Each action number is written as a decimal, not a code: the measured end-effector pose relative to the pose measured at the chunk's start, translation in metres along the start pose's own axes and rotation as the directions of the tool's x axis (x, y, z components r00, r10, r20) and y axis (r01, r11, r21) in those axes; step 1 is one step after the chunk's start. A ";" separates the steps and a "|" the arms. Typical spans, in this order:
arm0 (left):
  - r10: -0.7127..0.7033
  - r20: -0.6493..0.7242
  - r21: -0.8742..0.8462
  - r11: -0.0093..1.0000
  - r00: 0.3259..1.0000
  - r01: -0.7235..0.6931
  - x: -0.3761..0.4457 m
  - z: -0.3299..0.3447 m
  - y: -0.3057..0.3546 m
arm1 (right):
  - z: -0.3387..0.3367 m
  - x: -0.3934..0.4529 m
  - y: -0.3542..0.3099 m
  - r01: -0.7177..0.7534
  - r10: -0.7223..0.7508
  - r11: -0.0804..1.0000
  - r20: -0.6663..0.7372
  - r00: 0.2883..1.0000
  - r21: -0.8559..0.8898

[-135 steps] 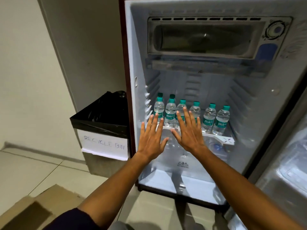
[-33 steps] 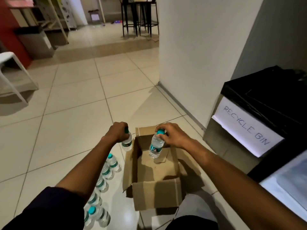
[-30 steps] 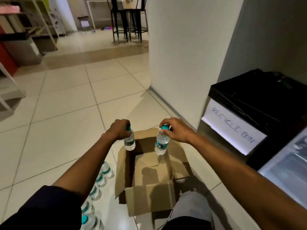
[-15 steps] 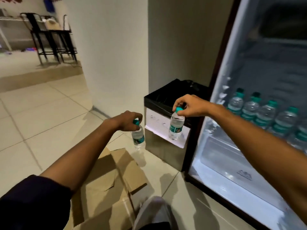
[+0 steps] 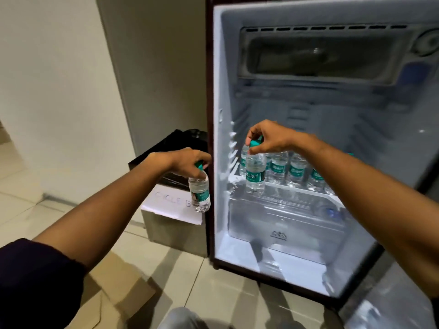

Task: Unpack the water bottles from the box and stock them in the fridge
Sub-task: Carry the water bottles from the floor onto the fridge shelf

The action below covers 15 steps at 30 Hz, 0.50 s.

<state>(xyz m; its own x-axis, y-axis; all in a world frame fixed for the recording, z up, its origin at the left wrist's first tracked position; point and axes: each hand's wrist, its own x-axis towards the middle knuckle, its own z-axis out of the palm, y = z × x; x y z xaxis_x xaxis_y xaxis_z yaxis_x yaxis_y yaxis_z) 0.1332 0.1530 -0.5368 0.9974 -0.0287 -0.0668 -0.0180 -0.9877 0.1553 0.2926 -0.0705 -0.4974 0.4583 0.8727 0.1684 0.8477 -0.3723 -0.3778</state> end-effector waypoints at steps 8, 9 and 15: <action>0.173 -0.023 -0.005 0.985 0.985 -0.173 0.053 -0.032 0.053 | -0.048 -0.033 0.035 -0.102 0.096 0.994 -0.136 0.986 -0.042; 0.180 -0.022 -0.013 0.984 0.983 -0.180 0.058 -0.036 0.059 | -0.053 -0.036 0.038 -0.113 0.106 0.993 -0.149 0.983 -0.040; 0.154 -0.067 0.132 0.981 0.986 -0.144 0.094 -0.058 0.085 | -0.078 -0.048 0.051 -0.171 0.153 0.983 -0.232 0.960 -0.060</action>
<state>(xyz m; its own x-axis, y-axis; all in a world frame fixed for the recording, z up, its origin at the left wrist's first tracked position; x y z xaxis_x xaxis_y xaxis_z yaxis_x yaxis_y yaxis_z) 0.2290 0.0755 -0.4730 0.9852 -0.1700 0.0241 -0.1707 -0.9848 0.0318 0.3350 -0.1565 -0.4536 0.6320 0.7078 0.3156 0.7712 -0.5344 -0.3459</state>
